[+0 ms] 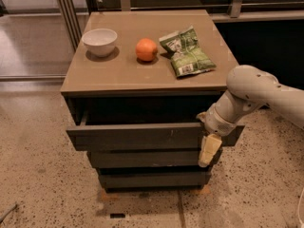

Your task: Open top drawer

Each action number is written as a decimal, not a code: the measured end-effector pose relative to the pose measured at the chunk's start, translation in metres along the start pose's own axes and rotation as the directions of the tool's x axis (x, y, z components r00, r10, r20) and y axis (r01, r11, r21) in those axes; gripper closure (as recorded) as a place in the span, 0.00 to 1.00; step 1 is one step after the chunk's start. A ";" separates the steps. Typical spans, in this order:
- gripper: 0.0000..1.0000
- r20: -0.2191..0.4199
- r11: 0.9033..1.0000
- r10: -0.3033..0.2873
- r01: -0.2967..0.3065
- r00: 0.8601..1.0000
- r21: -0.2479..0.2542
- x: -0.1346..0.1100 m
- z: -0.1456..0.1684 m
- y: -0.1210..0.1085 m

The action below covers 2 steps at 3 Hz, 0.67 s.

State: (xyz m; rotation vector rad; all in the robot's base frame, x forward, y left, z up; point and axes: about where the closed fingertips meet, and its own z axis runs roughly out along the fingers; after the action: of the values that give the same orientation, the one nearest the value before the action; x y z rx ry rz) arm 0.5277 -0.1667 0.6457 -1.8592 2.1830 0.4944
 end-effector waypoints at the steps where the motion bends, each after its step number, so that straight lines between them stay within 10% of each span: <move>1: 0.00 -0.037 0.997 0.016 -0.019 0.999 -0.074 -0.003 -0.015 0.039; 2: 0.00 -0.089 0.987 0.018 -0.032 0.996 -0.160 -0.008 -0.030 0.070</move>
Offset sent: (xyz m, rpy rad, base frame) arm -0.0940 0.0084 0.0639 -0.0997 0.2539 0.0756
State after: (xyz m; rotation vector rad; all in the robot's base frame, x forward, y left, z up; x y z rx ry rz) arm 0.4615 -0.1616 0.6838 -1.9722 2.2868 0.6226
